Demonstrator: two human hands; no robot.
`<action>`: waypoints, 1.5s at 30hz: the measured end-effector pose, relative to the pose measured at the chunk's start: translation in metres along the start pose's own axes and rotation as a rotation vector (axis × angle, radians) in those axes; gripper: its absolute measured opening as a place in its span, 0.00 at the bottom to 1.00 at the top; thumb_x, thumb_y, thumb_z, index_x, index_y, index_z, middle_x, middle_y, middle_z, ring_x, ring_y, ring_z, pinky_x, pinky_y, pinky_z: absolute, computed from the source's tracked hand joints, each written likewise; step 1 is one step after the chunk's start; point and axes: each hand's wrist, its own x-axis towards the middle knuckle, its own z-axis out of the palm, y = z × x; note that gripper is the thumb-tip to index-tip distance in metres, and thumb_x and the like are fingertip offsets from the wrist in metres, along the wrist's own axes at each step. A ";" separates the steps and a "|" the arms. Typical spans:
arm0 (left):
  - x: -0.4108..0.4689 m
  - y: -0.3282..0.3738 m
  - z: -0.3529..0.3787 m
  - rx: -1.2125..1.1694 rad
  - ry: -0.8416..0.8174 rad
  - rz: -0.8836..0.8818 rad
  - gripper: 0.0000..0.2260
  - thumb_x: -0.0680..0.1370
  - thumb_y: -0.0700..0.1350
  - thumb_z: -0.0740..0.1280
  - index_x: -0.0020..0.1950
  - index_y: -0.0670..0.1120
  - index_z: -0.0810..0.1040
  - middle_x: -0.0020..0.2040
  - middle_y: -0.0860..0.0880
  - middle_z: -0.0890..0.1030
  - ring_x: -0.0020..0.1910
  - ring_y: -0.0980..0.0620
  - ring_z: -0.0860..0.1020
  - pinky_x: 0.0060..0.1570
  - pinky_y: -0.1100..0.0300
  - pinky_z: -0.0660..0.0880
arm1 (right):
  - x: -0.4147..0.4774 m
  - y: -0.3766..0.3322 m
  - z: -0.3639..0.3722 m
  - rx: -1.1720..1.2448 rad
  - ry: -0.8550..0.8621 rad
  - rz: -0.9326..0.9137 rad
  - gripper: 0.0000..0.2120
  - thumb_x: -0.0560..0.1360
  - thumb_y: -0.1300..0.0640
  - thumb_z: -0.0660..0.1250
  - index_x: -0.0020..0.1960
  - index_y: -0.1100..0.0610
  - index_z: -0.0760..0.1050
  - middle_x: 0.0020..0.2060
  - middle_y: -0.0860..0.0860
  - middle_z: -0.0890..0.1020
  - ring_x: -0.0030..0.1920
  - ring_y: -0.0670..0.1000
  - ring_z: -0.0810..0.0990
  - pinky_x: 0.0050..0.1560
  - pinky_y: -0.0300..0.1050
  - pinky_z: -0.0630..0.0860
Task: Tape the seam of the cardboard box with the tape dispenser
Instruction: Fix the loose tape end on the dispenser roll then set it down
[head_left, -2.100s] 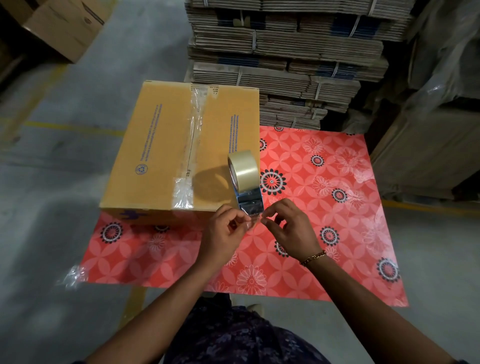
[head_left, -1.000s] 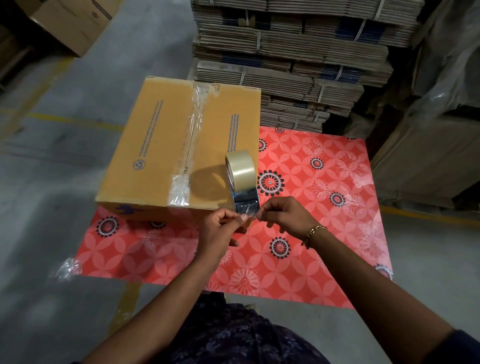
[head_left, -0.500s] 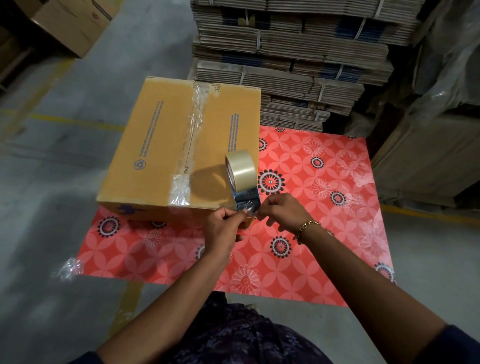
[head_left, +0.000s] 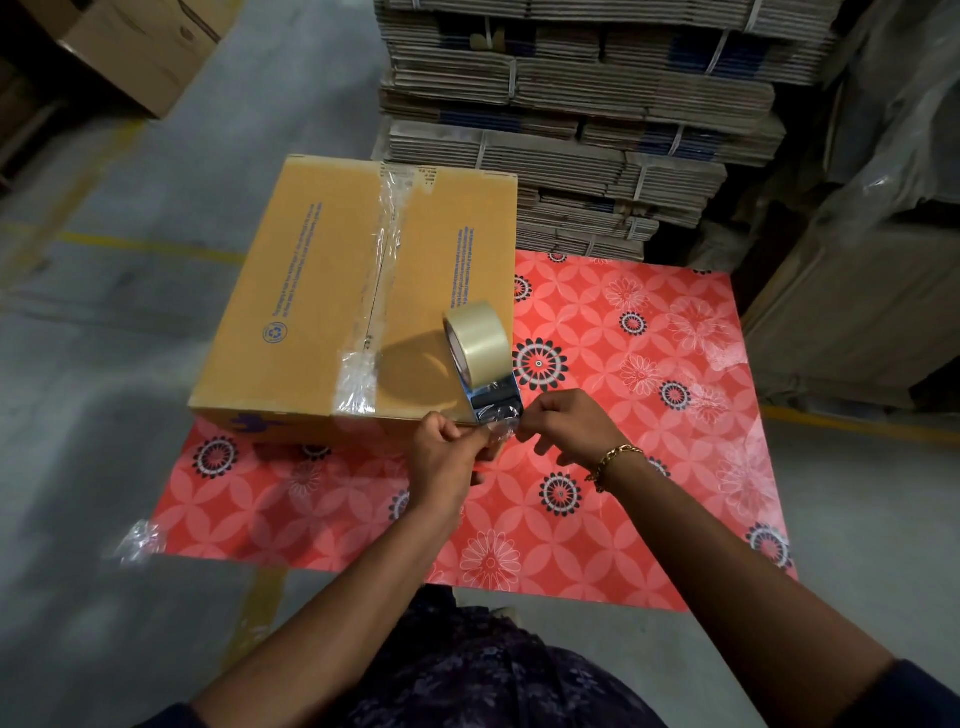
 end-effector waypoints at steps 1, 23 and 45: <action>-0.001 0.001 0.001 0.007 -0.014 0.009 0.17 0.75 0.40 0.75 0.43 0.47 0.65 0.30 0.52 0.81 0.30 0.53 0.82 0.21 0.64 0.70 | -0.001 0.001 -0.001 0.011 -0.010 0.002 0.06 0.71 0.60 0.69 0.43 0.62 0.82 0.35 0.50 0.85 0.35 0.50 0.82 0.27 0.38 0.72; -0.019 -0.009 0.011 -0.154 -0.066 -0.148 0.11 0.76 0.54 0.74 0.49 0.46 0.83 0.42 0.47 0.88 0.35 0.54 0.84 0.32 0.61 0.76 | -0.015 0.019 0.036 0.598 0.094 0.033 0.09 0.74 0.54 0.73 0.39 0.58 0.78 0.32 0.51 0.83 0.28 0.48 0.76 0.26 0.38 0.65; 0.006 -0.037 0.005 0.227 -0.079 0.231 0.19 0.77 0.56 0.72 0.33 0.45 0.75 0.27 0.46 0.77 0.26 0.51 0.74 0.30 0.48 0.73 | -0.001 0.037 0.019 0.116 0.164 -0.139 0.12 0.76 0.51 0.71 0.40 0.59 0.82 0.34 0.52 0.87 0.27 0.49 0.78 0.29 0.39 0.74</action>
